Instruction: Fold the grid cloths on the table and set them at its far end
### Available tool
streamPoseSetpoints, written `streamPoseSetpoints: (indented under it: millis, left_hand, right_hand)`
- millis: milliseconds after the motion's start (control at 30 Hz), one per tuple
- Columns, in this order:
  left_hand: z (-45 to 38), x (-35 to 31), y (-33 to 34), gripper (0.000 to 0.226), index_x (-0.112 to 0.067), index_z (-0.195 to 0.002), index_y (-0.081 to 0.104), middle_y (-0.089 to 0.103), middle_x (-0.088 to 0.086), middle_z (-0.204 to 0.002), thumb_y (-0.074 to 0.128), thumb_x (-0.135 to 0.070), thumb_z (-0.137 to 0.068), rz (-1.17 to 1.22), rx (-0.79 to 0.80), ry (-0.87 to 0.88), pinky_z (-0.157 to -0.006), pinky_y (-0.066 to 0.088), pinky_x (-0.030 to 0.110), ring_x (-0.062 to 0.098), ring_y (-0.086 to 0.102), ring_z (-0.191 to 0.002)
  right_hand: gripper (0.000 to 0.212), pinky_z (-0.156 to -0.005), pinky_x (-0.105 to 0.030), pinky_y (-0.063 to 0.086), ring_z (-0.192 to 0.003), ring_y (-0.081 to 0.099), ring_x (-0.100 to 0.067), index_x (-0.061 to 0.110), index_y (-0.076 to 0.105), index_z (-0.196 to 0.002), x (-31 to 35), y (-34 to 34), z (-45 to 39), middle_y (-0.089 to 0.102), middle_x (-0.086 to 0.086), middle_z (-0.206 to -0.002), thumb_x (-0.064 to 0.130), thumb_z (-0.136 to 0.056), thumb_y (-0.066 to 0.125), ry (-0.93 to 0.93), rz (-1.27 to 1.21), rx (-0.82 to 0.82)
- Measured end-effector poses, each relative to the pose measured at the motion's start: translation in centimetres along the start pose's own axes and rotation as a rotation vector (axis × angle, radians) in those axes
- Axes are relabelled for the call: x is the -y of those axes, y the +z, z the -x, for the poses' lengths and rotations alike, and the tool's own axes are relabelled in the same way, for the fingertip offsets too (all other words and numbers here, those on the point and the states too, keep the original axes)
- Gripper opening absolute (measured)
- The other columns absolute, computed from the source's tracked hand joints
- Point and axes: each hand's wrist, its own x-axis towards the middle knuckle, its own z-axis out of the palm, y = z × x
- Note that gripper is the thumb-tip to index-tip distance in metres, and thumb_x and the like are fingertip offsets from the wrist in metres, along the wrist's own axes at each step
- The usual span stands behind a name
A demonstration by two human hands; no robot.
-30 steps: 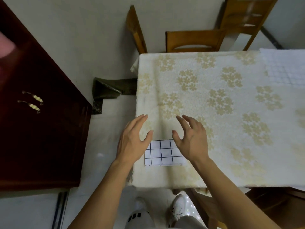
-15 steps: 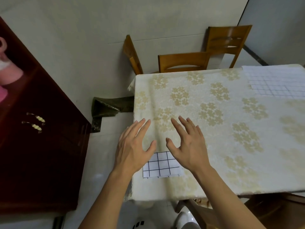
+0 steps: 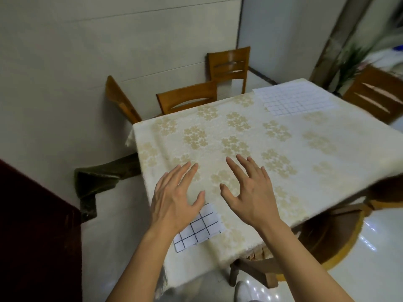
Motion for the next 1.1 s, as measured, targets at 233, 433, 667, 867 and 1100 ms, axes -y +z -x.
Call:
streamPoseSetpoints:
  millis: [233, 433, 667, 867, 1100]
  left_hand:
    - [-0.5, -3.5, 1.5, 0.067, -0.028, -0.150, 0.041, 0.045, -0.004, -0.153, 0.044, -0.053, -0.088, 0.093, 0.098, 0.233, -0.113, 0.037, 0.049, 0.019, 0.039, -0.143]
    - [0.6, -9.2, 4.7, 0.065, -0.027, -0.148, 0.044, 0.046, -0.003, -0.152, 0.045, -0.052, -0.088, 0.177, 0.209, 0.458, -0.116, 0.033, 0.047, 0.020, 0.042, -0.141]
    - [2.8, -18.9, 7.9, 0.065, -0.026, -0.146, 0.047, 0.049, -0.003, -0.150, 0.047, -0.050, -0.086, 0.264, 0.320, 0.741, -0.119, 0.028, 0.045, 0.021, 0.043, -0.140]
    - [5.1, -27.7, 10.2, 0.066, -0.024, -0.147, 0.046, 0.047, -0.002, -0.151, 0.049, -0.051, -0.086, 0.302, 0.385, 0.937, -0.119, 0.027, 0.046, 0.020, 0.041, -0.141]
    - [7.3, -36.4, 14.1, 0.067, -0.025, -0.147, 0.046, 0.047, -0.002, -0.151, 0.052, -0.051, -0.086, 0.286, 0.431, 1.021, -0.119, 0.028, 0.047, 0.020, 0.041, -0.141]
  right_hand:
    - [0.070, -0.122, -0.049, 0.014, -0.151, 0.016, -0.020, 0.039, 0.030, -0.152, -1.6, -3.2, 5.8, 0.027, 0.006, -0.161, 0.065, -0.087, 0.033, 0.236, 0.099, -0.094]
    - [0.070, -0.121, -0.051, 0.020, -0.150, 0.021, -0.020, 0.037, 0.035, -0.150, -4.4, -6.5, 13.0, 0.033, 0.004, -0.158, 0.063, -0.085, 0.037, 0.474, 0.185, -0.221]
    - [0.066, -0.116, -0.052, 0.028, -0.145, 0.030, -0.023, 0.034, 0.041, -0.146, -7.7, -11.3, 22.7, 0.041, 0.001, -0.154, 0.060, -0.085, 0.042, 0.750, 0.279, -0.398]
    - [0.068, -0.118, -0.051, 0.026, -0.144, 0.033, -0.022, 0.034, 0.041, -0.146, -10.5, -14.9, 29.6, 0.041, 0.002, -0.153, 0.060, -0.084, 0.040, 0.952, 0.303, -0.502]
    - [0.072, -0.120, -0.050, 0.021, -0.145, 0.031, -0.021, 0.034, 0.037, -0.149, -16.3, -18.0, 35.3, 0.040, 0.003, -0.154, 0.062, -0.083, 0.037, 1.072, 0.292, -0.543]
